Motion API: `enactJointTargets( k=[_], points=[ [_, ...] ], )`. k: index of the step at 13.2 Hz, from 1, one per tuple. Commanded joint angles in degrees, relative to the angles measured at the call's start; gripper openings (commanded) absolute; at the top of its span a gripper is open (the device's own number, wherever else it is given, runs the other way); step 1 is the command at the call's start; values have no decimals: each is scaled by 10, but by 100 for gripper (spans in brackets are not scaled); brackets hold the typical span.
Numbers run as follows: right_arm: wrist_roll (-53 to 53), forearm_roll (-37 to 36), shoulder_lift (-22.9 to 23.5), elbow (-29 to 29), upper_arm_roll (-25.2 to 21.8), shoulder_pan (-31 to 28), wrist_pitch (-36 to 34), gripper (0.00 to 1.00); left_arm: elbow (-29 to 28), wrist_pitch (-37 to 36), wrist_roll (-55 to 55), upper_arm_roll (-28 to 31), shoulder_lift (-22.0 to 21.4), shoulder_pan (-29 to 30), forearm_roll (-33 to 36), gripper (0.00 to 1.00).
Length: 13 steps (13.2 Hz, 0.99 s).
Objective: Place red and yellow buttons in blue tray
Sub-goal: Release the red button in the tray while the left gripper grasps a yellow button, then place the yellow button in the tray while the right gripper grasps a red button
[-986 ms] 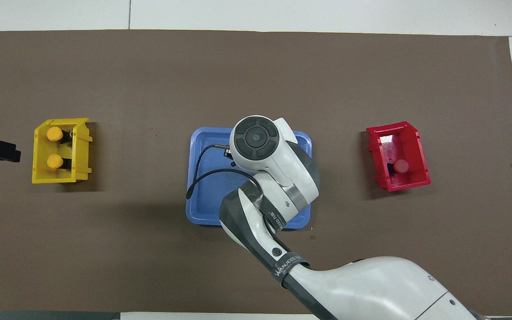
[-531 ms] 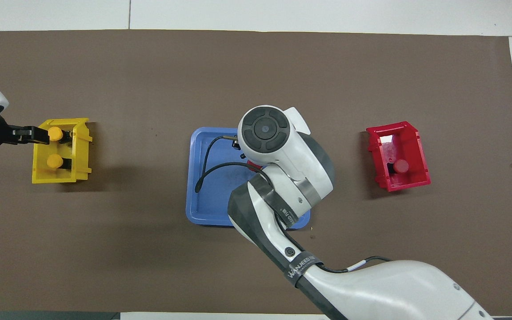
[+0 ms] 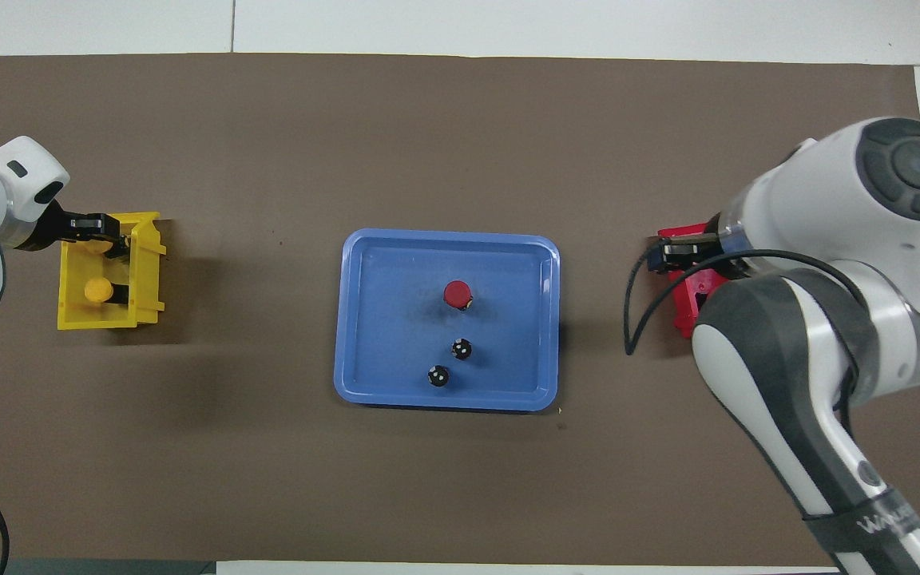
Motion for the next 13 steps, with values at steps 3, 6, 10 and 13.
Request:
enactJointTargets(
  k=[3, 6, 10, 13],
  points=[
    [-168, 15, -33, -104, 9, -76, 93, 79, -17, 35, -8, -3, 6, 7, 11, 20],
    [-241, 70, -10, -131, 8, -97, 165, 78, 5, 3, -11, -3, 9, 7, 11, 1],
    [-236, 71, 19, -136, 9, -89, 204, 76, 151, -205, -53, -2, 5, -26, 20, 1],
    [-209, 71, 14, -153, 9, -86, 217, 72, 221, -296, -175, -3, 15, -141, 75, 1]
  ],
)
